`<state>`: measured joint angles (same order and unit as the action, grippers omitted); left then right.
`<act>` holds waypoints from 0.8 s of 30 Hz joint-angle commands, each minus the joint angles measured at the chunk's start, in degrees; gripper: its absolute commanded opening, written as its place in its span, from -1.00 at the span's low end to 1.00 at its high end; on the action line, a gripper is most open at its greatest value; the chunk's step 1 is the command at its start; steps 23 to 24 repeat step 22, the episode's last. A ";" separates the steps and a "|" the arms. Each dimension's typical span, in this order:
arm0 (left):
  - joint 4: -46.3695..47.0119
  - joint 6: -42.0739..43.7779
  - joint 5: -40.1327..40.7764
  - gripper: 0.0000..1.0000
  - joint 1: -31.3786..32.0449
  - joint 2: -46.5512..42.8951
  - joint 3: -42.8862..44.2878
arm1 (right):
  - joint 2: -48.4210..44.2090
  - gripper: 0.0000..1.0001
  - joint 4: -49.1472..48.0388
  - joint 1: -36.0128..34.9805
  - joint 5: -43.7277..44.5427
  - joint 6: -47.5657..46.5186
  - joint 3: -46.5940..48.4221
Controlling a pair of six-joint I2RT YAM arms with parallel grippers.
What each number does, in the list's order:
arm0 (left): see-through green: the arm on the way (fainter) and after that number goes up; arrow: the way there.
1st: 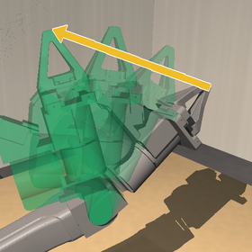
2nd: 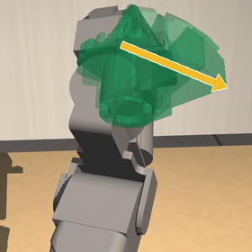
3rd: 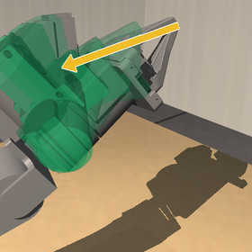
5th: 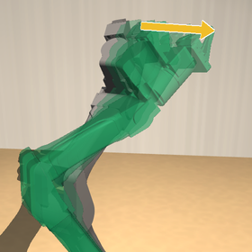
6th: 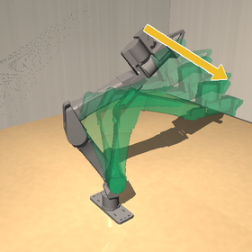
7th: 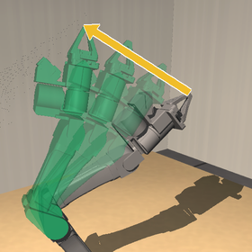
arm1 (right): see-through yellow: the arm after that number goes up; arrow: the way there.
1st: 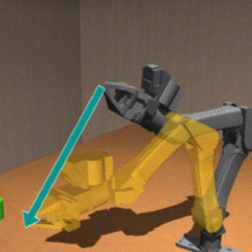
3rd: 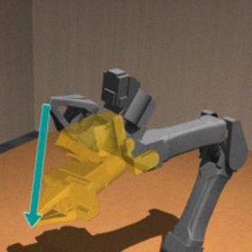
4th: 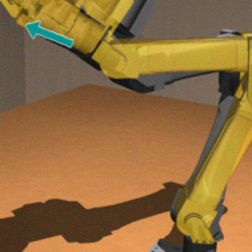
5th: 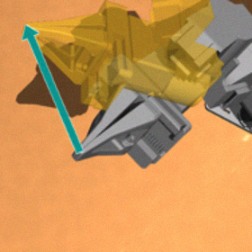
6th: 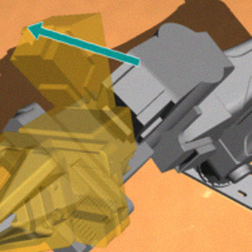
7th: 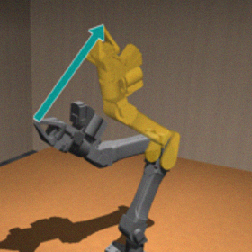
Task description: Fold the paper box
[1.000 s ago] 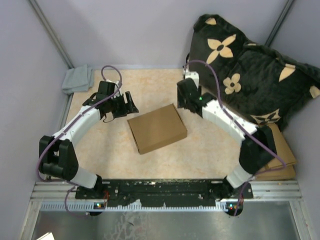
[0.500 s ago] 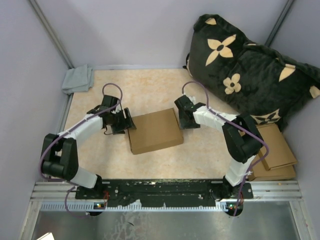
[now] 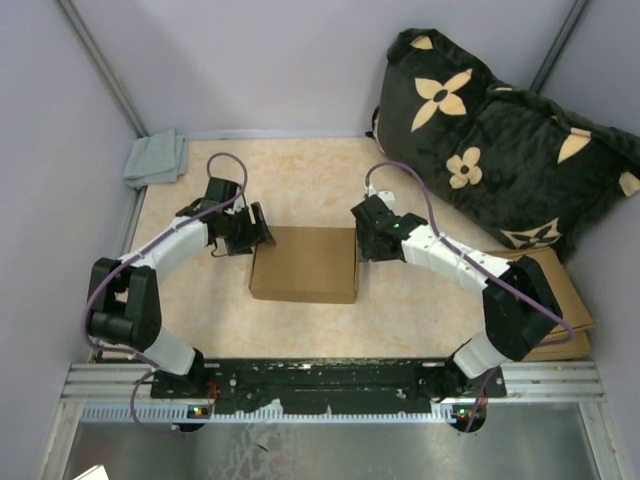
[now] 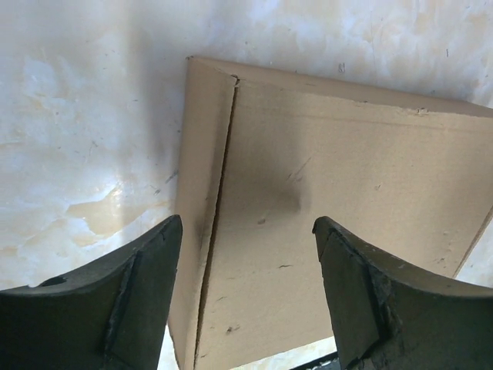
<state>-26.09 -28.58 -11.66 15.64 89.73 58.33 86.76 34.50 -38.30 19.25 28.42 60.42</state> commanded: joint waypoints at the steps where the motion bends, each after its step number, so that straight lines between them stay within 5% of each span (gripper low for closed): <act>1: -2.46 1.27 4.08 0.54 0.09 -4.77 1.71 | -1.40 0.19 2.62 2.47 3.37 -2.36 6.35; 4: -3.21 1.37 6.88 0.59 0.07 -7.95 1.58 | -1.44 0.35 2.02 4.43 1.39 -4.88 10.07; 5: -3.11 1.36 7.59 0.60 0.09 -9.17 1.24 | -1.81 0.76 1.17 4.54 1.19 -5.89 11.15; 6: -2.72 1.50 8.20 0.63 0.09 -10.61 0.73 | -2.17 0.95 0.40 4.53 1.40 -6.72 12.34; 10: -0.64 2.07 10.33 0.99 0.09 -14.90 -2.07 | -3.17 0.99 -0.28 4.63 2.64 -9.20 17.10; 24: -2.42 2.08 11.35 1.00 0.09 -16.19 -3.89 | -8.14 0.99 -8.32 5.17 1.03 -9.21 13.32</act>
